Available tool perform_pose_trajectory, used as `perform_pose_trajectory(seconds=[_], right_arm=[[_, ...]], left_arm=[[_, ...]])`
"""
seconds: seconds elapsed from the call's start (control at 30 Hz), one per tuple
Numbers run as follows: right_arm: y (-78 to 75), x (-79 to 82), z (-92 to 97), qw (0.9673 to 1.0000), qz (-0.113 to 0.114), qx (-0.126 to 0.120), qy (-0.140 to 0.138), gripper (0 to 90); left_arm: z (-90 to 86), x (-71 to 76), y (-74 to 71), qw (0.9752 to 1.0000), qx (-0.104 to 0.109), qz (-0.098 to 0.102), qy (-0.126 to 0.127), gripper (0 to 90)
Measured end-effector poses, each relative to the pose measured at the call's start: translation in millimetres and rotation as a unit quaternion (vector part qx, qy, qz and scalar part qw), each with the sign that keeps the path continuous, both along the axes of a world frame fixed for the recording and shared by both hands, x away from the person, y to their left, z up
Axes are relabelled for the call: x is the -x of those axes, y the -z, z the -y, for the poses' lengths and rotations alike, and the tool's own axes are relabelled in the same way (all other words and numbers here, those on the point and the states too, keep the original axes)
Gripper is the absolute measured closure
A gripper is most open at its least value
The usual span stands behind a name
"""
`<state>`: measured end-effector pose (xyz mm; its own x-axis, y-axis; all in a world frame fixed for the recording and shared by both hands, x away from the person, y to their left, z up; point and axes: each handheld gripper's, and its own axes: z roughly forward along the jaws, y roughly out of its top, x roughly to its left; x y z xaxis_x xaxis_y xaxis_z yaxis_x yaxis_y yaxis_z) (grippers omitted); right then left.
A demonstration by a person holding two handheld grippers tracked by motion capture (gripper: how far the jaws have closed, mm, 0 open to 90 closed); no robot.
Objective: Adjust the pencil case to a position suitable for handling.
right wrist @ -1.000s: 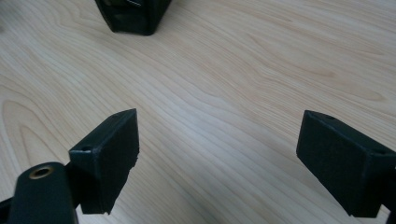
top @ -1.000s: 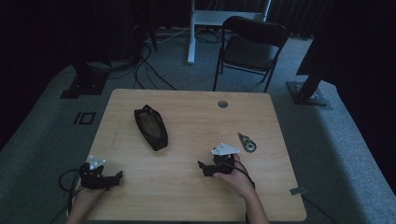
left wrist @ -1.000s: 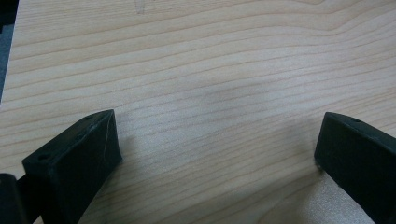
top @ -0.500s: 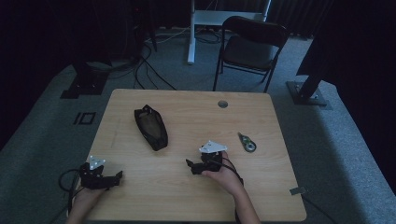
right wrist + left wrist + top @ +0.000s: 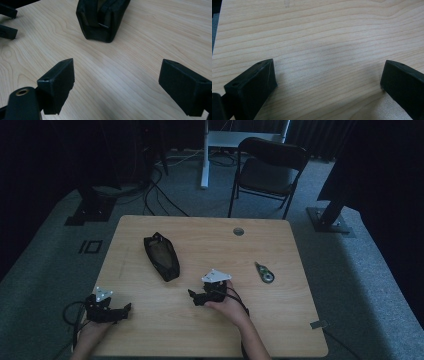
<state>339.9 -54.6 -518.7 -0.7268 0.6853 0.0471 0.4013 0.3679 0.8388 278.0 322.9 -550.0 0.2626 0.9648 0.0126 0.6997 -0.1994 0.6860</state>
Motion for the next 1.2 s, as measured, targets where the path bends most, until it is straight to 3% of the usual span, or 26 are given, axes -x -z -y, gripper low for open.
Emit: perform_pose_trajectory(seconds=[0.67, 1.2], right_arm=[[2.4, -10.2, -40.4, 1.0000, 0.007, -0.005, -0.005, 13.3], [-0.9, -19.5, -69.1, 0.9995, 0.019, -0.024, 0.009, 13.8]], left_arm=[[0.0, 0.0, 0.0, 1.0000, 0.000, 0.000, 0.000, 0.2], [-0.3, -0.2, 0.0, 1.0000, 0.000, 0.000, 0.003, 0.2]])
